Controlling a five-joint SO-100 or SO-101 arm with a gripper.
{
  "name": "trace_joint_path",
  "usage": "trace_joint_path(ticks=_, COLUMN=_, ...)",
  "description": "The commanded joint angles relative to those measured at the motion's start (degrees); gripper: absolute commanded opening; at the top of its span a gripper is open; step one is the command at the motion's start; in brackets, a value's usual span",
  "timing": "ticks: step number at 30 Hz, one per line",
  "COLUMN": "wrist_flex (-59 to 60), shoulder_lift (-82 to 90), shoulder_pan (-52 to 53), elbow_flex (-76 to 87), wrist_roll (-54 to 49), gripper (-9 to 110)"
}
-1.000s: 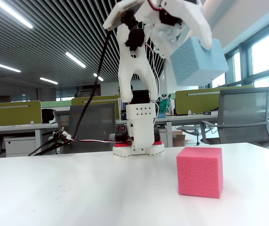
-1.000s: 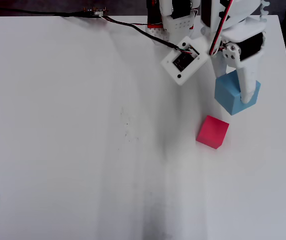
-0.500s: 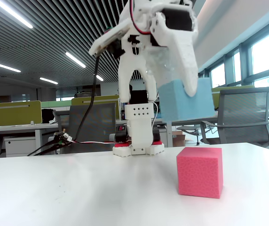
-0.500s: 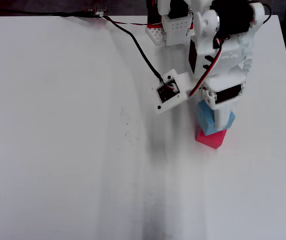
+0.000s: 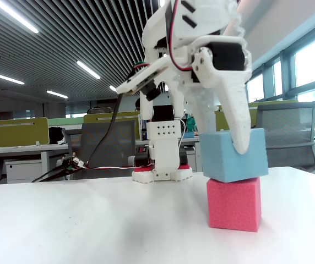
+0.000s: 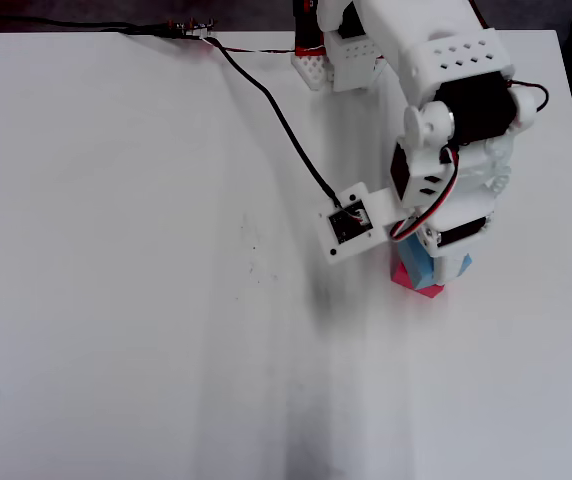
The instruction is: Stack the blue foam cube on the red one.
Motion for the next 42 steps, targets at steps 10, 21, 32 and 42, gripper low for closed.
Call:
trace_joint_path(ticks=10, wrist_flex=-1.05, shoulder_lift=3.60, shoulder_pan=-0.18, elbow_flex=5.10, wrist_roll=0.18, gripper=24)
trace_joint_path(ticks=21, wrist_flex=-0.53, shoulder_lift=8.00, shoulder_pan=-0.79, elbow_flex=7.12, wrist_roll=0.18, gripper=36)
trace_joint_path(ticks=32, wrist_flex=-0.35, shoulder_lift=15.56, shoulder_pan=-1.05, elbow_flex=9.67, wrist_roll=0.18, gripper=37)
trace_joint_path(ticks=42, wrist_flex=-1.76, shoulder_lift=36.39, shoulder_pan=0.79, elbow_flex=18.54, wrist_roll=0.18, gripper=35)
